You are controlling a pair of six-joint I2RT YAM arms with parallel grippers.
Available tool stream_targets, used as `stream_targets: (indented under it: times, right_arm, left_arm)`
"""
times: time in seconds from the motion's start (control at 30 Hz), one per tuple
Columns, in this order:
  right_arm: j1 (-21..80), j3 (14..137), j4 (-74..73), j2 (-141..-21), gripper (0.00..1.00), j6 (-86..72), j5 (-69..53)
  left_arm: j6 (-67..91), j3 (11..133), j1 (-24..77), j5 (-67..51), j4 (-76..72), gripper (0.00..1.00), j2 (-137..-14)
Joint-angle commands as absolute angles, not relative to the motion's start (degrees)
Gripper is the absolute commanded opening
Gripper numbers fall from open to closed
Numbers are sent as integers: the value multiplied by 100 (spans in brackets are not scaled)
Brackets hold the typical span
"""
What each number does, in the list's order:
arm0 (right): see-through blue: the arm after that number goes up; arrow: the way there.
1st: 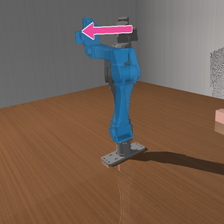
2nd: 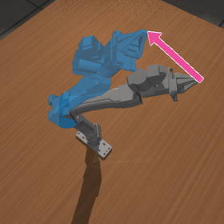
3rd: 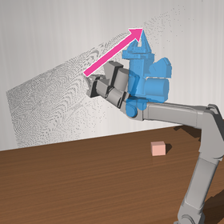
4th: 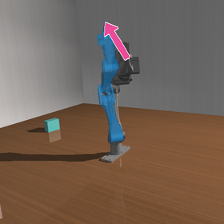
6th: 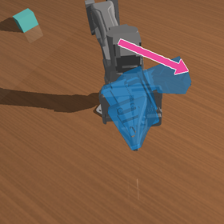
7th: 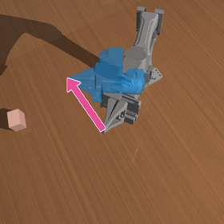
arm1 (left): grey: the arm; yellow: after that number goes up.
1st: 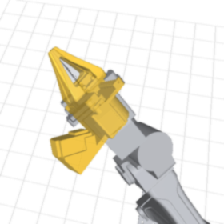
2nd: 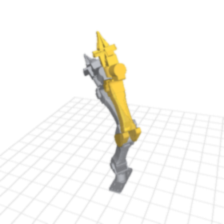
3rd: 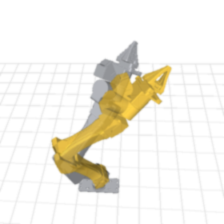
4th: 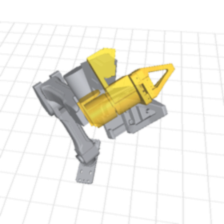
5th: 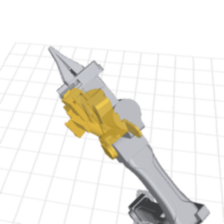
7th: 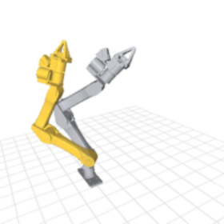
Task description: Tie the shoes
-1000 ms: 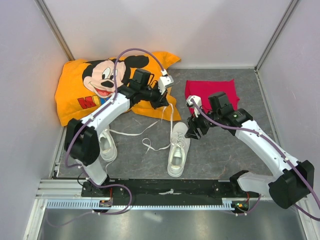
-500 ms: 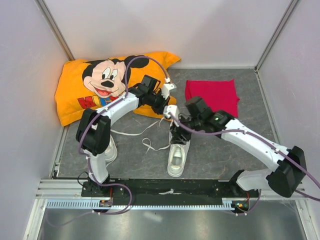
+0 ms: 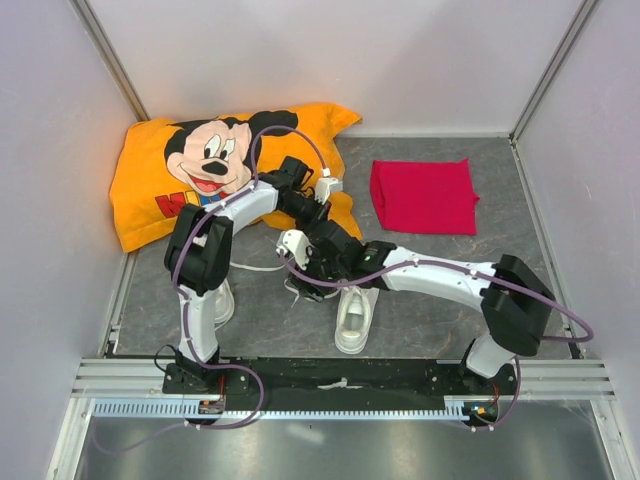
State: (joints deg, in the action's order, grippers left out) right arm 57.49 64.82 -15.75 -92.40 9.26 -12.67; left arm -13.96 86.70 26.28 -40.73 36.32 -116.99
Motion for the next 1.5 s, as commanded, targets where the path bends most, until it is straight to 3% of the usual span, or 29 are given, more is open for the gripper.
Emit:
stream_targets:
  times: [0.0, 0.7, 0.8, 0.9, 1.0, 1.03, 1.13, 1.47]
  right_arm:
    - [5888, 6741, -800, -9658, 63, 606, -765]
    - [5959, 6987, -412, -11179, 65, 606, -281]
    - [5959, 7101, -659, -11355, 60, 642, -281]
    - [5959, 7110, -913, -11513, 48, 615, -386]
    - [5959, 7119, -1151, -11610, 31, 571, -562]
    - [5959, 7110, -1247, -11619, 19, 571, -606]
    - [5941, 7075, -1353, -11532, 0, 571, -747]
    - [5941, 7435, -1740, -10171, 0, 615, -1450]
  left_arm:
    - [-1195, 8956, 2514, -4473, 3709, 2, -11751]
    - [-1301, 8947, 2426, -4658, 3639, 2, -11962]
    - [-1283, 8947, 2400, -4684, 3630, 2, -11988]
    - [-1274, 8947, 2382, -4728, 3630, 2, -11997]
    - [-1301, 8938, 2391, -4720, 3630, 1, -11997]
    - [-1301, 8930, 2382, -4720, 3630, 2, -11997]
    - [-1318, 8921, 2382, -4728, 3630, 2, -11997]
    - [-1187, 8886, 2382, -4799, 3630, 2, -11690]
